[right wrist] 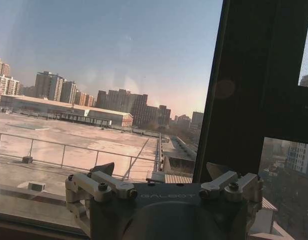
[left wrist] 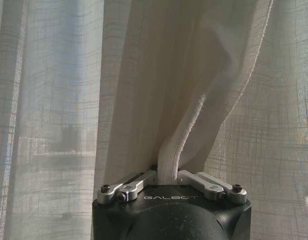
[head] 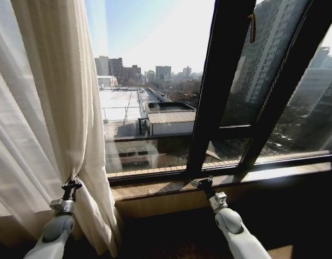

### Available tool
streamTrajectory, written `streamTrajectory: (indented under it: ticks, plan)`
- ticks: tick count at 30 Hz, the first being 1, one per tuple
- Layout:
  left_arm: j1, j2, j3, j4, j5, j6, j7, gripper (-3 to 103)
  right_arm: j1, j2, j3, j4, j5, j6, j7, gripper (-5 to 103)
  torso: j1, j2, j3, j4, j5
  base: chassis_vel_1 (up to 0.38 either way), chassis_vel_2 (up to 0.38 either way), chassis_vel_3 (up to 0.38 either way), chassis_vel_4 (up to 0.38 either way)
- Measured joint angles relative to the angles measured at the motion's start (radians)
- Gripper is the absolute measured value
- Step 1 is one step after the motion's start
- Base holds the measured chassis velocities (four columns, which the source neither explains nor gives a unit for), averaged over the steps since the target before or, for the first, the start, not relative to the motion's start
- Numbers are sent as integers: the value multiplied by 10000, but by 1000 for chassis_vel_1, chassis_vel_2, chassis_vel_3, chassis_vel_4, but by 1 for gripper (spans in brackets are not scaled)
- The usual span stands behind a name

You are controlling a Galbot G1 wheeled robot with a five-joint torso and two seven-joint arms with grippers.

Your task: Open the curtains by pulling them apart, changing their state from closed to fully open.

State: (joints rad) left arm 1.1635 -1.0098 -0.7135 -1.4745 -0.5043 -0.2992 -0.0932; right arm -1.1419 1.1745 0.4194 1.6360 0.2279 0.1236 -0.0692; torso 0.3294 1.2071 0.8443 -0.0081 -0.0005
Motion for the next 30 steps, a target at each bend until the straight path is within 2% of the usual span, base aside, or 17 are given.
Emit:
streamTrajectory:
  ticks: [7,12,20,27,30]
  plan:
    - [-317,782,-562,797,-817,58,-434,0,-1,-2,2,0,0,0,0,100,0,0,1,-1,4,0,0,0,0]
    - [-828,1644,-1090,1903,-1506,461,-1432,0,0,-1,1,0,0,0,0,100,0,0,0,1,-1,0,0,0,0]
    - [-1095,2527,-1449,3283,-1749,469,-1613,0,0,-2,2,0,0,0,0,100,0,0,0,2,3,0,0,0,0]
    - [-747,2296,-1560,2810,-1476,464,-1635,0,0,-2,1,0,0,0,0,100,0,0,0,2,2,0,0,0,0]
    - [-144,1670,-1712,1523,-640,327,-1556,0,0,-2,1,0,0,0,0,100,0,0,0,-1,3,0,0,0,0]
